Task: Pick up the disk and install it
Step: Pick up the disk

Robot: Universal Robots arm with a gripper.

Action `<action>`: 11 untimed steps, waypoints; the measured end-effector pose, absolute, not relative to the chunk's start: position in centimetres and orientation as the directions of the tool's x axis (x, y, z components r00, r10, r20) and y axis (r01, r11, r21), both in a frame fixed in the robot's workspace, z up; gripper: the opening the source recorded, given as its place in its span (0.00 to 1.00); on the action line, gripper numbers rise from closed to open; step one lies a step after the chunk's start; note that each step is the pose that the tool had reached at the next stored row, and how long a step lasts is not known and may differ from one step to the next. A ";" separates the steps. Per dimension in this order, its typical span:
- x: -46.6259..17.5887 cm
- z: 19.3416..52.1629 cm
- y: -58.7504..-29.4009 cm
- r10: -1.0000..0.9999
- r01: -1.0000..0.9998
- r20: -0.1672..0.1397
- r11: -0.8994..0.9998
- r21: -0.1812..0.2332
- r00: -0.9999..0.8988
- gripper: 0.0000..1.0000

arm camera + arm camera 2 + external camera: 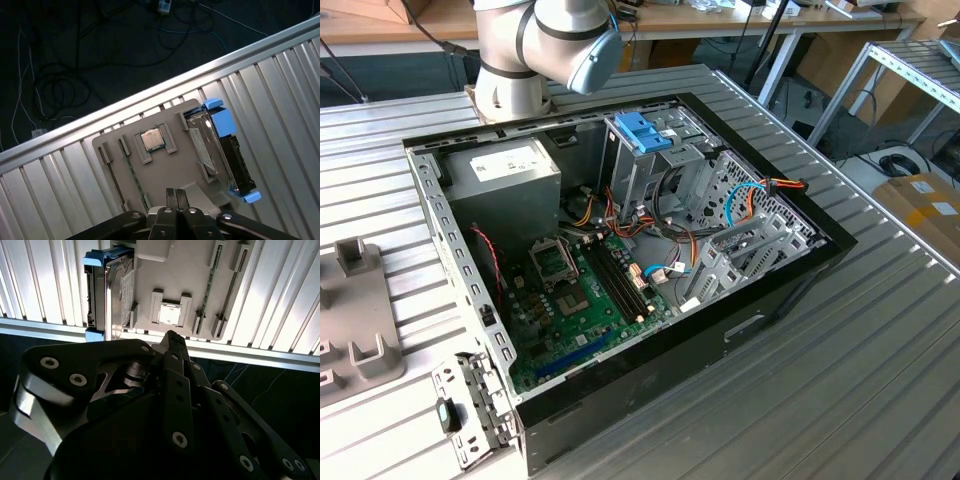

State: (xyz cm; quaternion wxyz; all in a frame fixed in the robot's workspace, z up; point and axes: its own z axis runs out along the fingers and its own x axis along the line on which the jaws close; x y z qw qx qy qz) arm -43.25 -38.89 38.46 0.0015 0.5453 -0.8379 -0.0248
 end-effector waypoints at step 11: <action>-43.3 38.5 -38.9 -0.929 -0.929 -0.024 0.368 0.043 -0.369 0.10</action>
